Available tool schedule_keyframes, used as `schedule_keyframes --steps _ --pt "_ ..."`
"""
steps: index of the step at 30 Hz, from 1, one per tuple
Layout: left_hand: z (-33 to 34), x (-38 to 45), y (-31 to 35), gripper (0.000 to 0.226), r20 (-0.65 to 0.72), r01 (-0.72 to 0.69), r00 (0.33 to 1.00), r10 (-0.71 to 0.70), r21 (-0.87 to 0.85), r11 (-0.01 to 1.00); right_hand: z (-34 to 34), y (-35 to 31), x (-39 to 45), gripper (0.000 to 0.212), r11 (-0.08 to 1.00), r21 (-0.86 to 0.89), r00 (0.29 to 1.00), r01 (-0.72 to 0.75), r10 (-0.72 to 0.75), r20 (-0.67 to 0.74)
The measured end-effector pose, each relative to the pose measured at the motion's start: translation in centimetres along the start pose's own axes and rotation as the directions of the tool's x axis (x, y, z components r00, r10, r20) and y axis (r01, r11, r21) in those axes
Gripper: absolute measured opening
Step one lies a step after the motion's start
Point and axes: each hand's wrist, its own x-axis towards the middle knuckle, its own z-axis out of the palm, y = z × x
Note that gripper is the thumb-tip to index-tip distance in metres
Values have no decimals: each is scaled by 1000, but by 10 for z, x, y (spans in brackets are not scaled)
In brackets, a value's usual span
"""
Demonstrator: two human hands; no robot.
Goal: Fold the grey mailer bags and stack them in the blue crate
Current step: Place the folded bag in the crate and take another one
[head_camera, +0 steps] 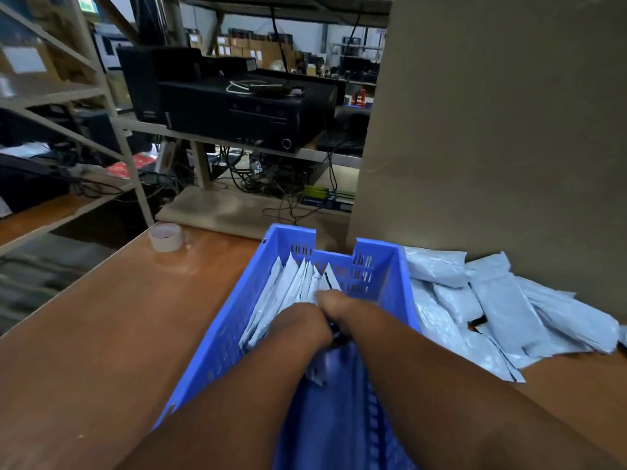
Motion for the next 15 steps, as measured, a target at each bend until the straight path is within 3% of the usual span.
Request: schedule_keyframes --steps 2,6,7,10,13,14,15 --pt "-4 6 0 38 2 28 1000 -28 1 1000 9 -3 3 41 964 260 998 -52 40 50" --pt "-5 16 -5 42 -94 84 992 -84 -9 996 23 3 22 46 871 477 990 -117 65 124" --pt "-6 16 -7 42 -106 92 990 -93 -12 996 25 6 31 51 860 494 987 -127 59 152" --pt "-8 16 -11 40 -103 29 994 -27 17 999 31 12 53 56 898 432 996 -82 61 64" --pt "-9 13 -12 48 -84 -5 996 9 47 999 26 13 69 97 893 450 999 -18 33 -27" --pt "-11 12 -12 50 -89 -9 996 13 47 999 24 11 63 98 863 504 1000 -26 25 9" --pt "-12 11 -12 52 -93 -10 996 15 49 999 22 9 56 82 842 538 998 -45 10 68"
